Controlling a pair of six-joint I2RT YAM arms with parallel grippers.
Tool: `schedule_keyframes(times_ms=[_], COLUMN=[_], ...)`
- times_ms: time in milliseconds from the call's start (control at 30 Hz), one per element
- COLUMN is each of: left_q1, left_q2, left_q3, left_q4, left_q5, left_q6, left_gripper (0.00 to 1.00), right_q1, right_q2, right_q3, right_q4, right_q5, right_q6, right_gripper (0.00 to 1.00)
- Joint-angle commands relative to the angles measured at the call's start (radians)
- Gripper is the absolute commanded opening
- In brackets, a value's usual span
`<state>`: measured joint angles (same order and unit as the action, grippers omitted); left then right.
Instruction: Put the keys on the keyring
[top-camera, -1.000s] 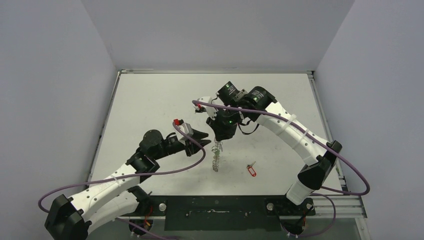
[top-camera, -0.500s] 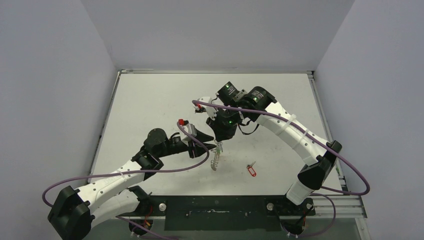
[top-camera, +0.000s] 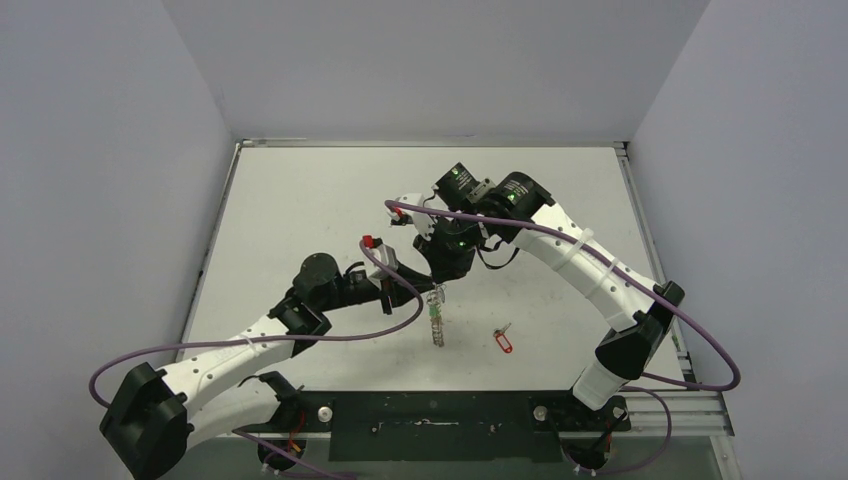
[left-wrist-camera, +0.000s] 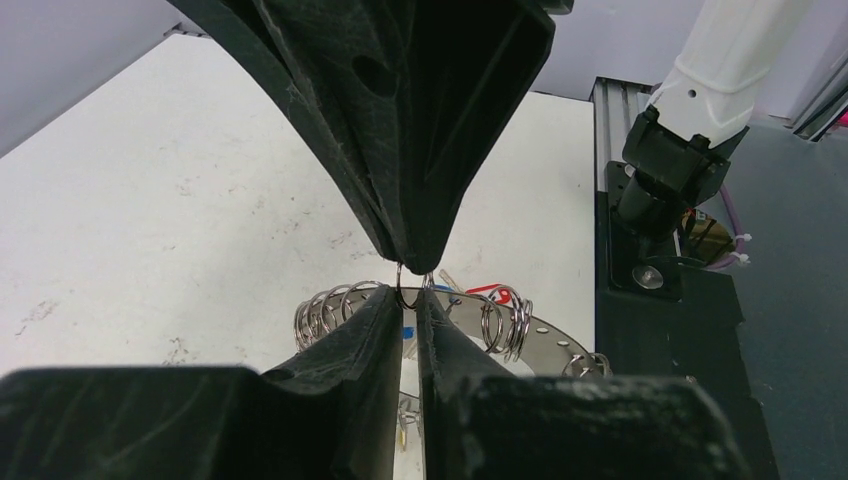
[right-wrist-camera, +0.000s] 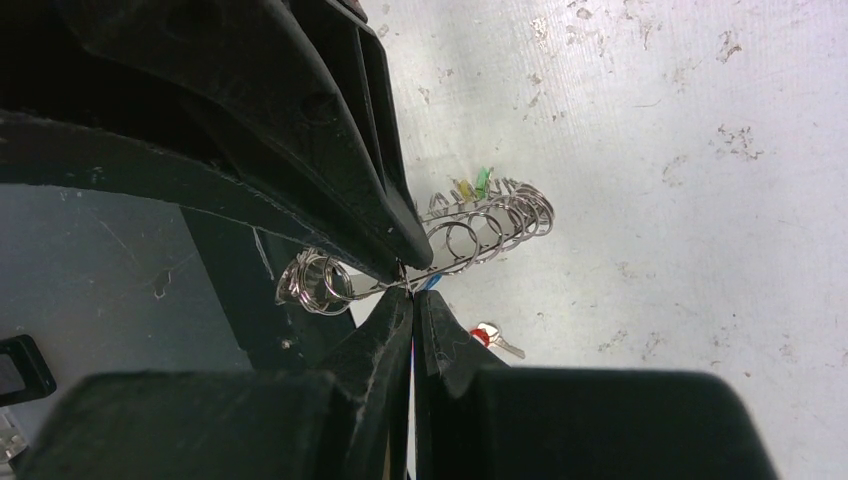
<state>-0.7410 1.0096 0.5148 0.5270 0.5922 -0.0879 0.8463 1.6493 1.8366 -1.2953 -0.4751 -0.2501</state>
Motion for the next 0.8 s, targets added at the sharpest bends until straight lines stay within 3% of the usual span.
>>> schedule_keyframes(times_ms=[0,100,200,333,567,667,767], left_q1=[-0.011,-0.009,-0.015,-0.022,-0.025,-0.026,-0.026], left_q2=[0.011,0.019,0.028,0.035,0.043,0.047,0.047], left_q3=[0.057,0.059,0.060,0.060,0.058,0.056,0.053], left_q4=[0.041,0.059,0.071,0.077,0.097,0.111,0.118], left_q5=[0.014,0.014,0.014,0.014,0.012,0.015,0.014], left_q6=[0.013,0.009,0.004,0.006,0.002,0.000,-0.005], left_gripper=[0.08,0.10,0.18,0.19,0.11,0.00,0.00], right_q1=[0.013,0.015,0.018,0.019,0.020,0.020,0.020], right_q2=[-0.001,0.002,0.004,0.006,0.008,0.009,0.008], right_q3=[0.056,0.055,0.049,0.050,0.040,0.035,0.033], right_q4=[0.026,0.027,0.032,0.034,0.029,0.030,0.030], right_q5=[-0.020,-0.028,-0.033,-0.036,-0.041,-0.047,-0.045], right_q6=[-0.002,-0.002,-0.003,-0.004,-0.013,-0.021,-0.025], right_gripper=[0.00,0.00,0.00,0.00,0.00,0.00,0.00])
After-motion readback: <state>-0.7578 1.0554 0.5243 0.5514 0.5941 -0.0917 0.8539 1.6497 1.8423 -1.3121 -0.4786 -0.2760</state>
